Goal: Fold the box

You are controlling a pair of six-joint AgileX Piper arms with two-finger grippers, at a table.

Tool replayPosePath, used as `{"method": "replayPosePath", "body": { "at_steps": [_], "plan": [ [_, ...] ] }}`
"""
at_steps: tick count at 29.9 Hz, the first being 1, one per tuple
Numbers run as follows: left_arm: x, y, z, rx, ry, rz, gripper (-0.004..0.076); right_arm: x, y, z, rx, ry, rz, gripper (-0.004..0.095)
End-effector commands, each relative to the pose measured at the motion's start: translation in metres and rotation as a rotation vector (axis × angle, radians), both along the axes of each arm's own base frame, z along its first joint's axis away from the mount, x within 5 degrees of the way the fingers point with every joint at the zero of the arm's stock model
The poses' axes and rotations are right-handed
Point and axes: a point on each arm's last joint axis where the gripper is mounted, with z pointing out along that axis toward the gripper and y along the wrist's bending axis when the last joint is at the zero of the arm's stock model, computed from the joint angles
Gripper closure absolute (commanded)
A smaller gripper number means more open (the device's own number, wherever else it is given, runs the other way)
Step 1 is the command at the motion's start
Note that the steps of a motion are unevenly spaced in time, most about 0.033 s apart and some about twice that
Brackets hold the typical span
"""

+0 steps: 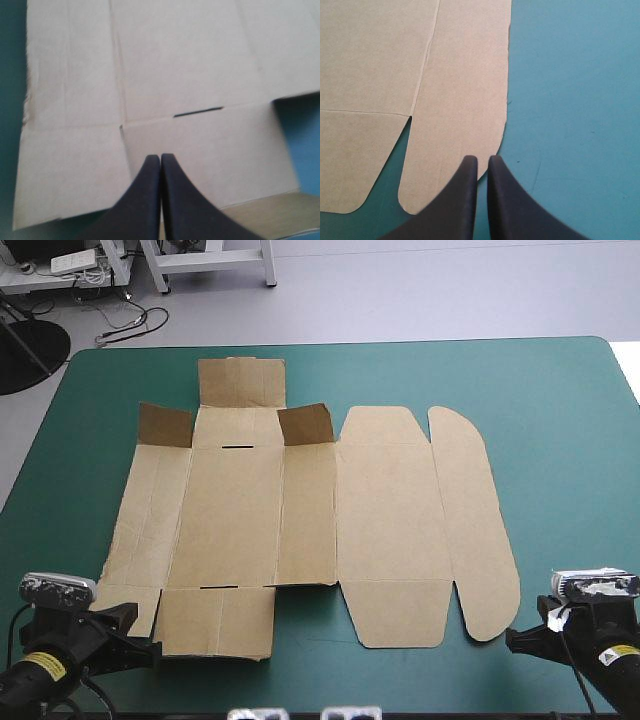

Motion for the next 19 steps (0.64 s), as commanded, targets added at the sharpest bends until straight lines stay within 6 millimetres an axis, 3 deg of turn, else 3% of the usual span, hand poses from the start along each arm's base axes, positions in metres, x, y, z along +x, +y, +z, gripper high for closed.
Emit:
{"method": "replayPosePath", "body": {
  "at_steps": [1,4,7,10,19],
  "plan": [
    [0.003,-0.008,0.054,-0.121,-0.143,-0.041,0.0733,0.004,0.000,0.012,-0.001,-0.074,-0.005,0.0843],
    [0.008,-0.009,0.079,-0.082,-0.161,-0.067,0.0733,0.004,0.000,0.012,-0.001,-0.074,-0.005,0.0843],
    [0.017,-0.011,0.090,-0.042,-0.161,-0.097,0.0734,0.004,0.000,0.012,-0.001,-0.074,-0.005,0.0843],
    [0.030,-0.013,0.093,-0.031,-0.143,-0.102,0.0733,0.004,0.000,0.012,-0.001,-0.074,-0.005,0.0843],
    [0.095,-0.021,0.082,0.008,-0.105,-0.067,0.0733,0.004,0.000,0.012,-0.001,-0.074,-0.005,0.0843]
  ]
}}
